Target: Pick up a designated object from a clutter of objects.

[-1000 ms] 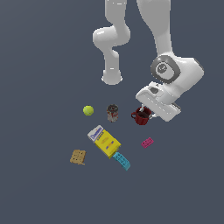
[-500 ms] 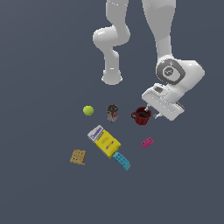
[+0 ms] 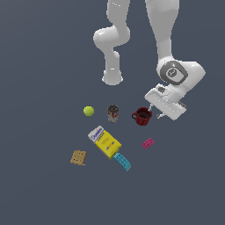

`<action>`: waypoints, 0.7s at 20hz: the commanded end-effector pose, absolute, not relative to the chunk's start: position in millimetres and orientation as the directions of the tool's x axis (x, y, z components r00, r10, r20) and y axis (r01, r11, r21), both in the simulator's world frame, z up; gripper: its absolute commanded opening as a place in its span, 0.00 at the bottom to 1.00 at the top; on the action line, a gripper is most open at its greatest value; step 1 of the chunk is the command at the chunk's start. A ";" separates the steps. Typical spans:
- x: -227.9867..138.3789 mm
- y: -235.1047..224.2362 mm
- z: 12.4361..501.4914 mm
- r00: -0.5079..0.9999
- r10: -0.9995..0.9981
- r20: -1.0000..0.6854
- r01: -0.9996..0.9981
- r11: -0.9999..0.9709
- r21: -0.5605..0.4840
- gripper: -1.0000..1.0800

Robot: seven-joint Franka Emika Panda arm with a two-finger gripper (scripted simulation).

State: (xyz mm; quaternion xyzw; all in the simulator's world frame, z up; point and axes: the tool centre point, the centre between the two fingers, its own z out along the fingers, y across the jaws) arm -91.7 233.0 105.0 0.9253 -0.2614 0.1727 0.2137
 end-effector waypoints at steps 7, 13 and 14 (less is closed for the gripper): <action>-93.2 235.0 101.8 0.800 -0.412 0.437 -0.561 -0.772 0.300 0.62; -89.6 225.0 84.0 0.799 -0.412 0.437 -0.561 -0.772 0.299 0.62; -89.2 223.7 81.6 0.799 -0.412 0.437 -0.561 -0.772 0.299 0.62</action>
